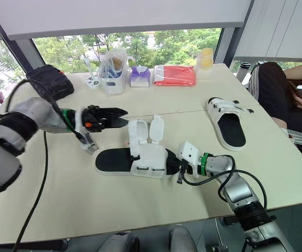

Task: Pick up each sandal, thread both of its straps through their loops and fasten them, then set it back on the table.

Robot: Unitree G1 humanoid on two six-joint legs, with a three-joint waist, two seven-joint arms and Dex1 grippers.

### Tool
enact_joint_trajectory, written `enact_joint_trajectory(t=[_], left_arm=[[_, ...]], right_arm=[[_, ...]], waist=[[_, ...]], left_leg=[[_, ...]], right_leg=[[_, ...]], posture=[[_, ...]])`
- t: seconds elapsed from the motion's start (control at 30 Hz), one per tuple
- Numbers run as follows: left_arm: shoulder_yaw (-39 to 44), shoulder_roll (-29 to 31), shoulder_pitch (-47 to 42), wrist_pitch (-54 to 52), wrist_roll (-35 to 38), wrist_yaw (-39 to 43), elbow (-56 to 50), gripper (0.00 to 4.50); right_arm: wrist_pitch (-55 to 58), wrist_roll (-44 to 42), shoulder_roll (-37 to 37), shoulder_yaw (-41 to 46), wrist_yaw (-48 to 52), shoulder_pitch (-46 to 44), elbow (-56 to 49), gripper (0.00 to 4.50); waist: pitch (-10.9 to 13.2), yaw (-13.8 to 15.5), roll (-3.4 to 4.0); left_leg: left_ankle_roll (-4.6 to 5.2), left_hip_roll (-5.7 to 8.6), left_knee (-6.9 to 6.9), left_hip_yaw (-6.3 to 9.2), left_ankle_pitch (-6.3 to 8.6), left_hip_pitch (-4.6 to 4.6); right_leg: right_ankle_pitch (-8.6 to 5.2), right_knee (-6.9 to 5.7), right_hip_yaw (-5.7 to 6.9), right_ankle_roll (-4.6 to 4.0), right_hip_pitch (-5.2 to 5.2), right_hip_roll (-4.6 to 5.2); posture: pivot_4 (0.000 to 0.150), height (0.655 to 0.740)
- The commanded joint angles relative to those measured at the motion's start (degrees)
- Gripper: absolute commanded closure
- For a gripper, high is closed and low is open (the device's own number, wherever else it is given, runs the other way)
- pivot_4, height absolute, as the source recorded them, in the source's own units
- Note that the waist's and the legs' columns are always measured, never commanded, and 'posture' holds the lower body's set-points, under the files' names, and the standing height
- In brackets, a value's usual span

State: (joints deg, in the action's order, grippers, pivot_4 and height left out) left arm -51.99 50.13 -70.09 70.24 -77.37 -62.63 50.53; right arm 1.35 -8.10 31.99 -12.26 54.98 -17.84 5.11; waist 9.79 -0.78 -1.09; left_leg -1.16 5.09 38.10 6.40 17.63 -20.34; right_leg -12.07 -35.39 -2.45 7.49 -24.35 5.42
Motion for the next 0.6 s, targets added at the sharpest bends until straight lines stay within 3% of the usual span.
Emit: enact_joint_trajectory(t=[0.03, 0.1, 0.23, 0.33, 0.4, 0.5, 0.6], left_arm=[[5.98, 1.14, 3.38, 6.84, 14.51, 12.62, 5.36, 1.67], [8.10, 0.07, 6.06, 12.73, 25.78, 22.84, 13.37, 1.67], [11.77, -3.49, 10.64, 19.82, 41.77, 39.82, 25.39, 1.67], [13.55, -0.46, 24.49, -3.41, 78.25, 70.75, 3.23, 1.67], [18.79, 3.00, 33.58, -31.96, 102.64, 89.60, -16.71, 1.67], [27.57, 6.85, 38.88, -63.41, 124.19, 102.78, -33.11, 1.67], [36.56, 9.13, 39.81, -89.94, 142.93, 110.57, -40.65, 1.67]], right_arm=[[0.35, 1.95, -0.20, -0.54, -0.41, 0.00, 3.09, 4.50], [0.01, 1.94, -0.22, -0.60, -0.31, -0.06, 3.55, 4.50], [-0.54, 2.11, -0.51, -1.07, -0.10, -0.27, 4.49, 4.50], [-0.76, 2.24, -0.71, -1.31, -0.12, -0.53, 5.09, 4.50], [-0.96, 2.27, -0.71, -1.28, -0.04, -0.71, 5.67, 4.50], [-1.31, 2.33, -0.79, -1.42, 0.12, -0.73, 6.28, 4.50], [-1.45, 2.43, -1.10, -1.80, 0.27, -0.91, 6.76, 4.50]], waist=[[-0.01, 0.08, -0.01], [-0.02, 0.12, -0.06], [-0.07, 0.12, -0.06], [-0.15, -0.38, 0.03], [-0.13, -0.65, 0.02], [-0.11, -0.89, -0.02], [-0.14, -0.80, 0.01]], left_leg=[[-0.01, 0.00, 0.01, 0.01, -0.01, -0.01], [-0.01, 0.02, 0.04, 0.02, -0.01, -0.03], [0.01, 0.03, 0.04, 0.02, 0.00, -0.02], [0.02, -0.03, 0.04, 0.01, 0.00, 0.00], [0.07, -0.06, 0.03, 0.03, 0.04, -0.06], [0.10, -0.12, 0.04, 0.09, 0.05, -0.13], [0.10, -0.10, 0.07, 0.20, 0.05, 0.01]], right_leg=[[0.00, 0.00, 0.01, -0.01, 0.00, 0.00], [0.01, -0.01, 0.01, -0.02, 0.00, -0.01], [0.01, -0.02, 0.02, -0.02, 0.00, 0.01], [0.02, -0.08, 0.02, -0.04, 0.01, 0.04], [0.01, -0.12, -0.03, -0.06, -0.09, 0.07], [0.01, -0.13, -0.04, -0.08, -0.14, 0.03], [0.00, -0.15, 0.00, -0.09, 0.00, -0.08]], posture=[[0.150, 0.7400], [0.150, 0.7400], [0.150, 0.7400], [0.150, 0.7400], [0.150, 0.7400], [0.150, 0.7400], [0.150, 0.7400]])
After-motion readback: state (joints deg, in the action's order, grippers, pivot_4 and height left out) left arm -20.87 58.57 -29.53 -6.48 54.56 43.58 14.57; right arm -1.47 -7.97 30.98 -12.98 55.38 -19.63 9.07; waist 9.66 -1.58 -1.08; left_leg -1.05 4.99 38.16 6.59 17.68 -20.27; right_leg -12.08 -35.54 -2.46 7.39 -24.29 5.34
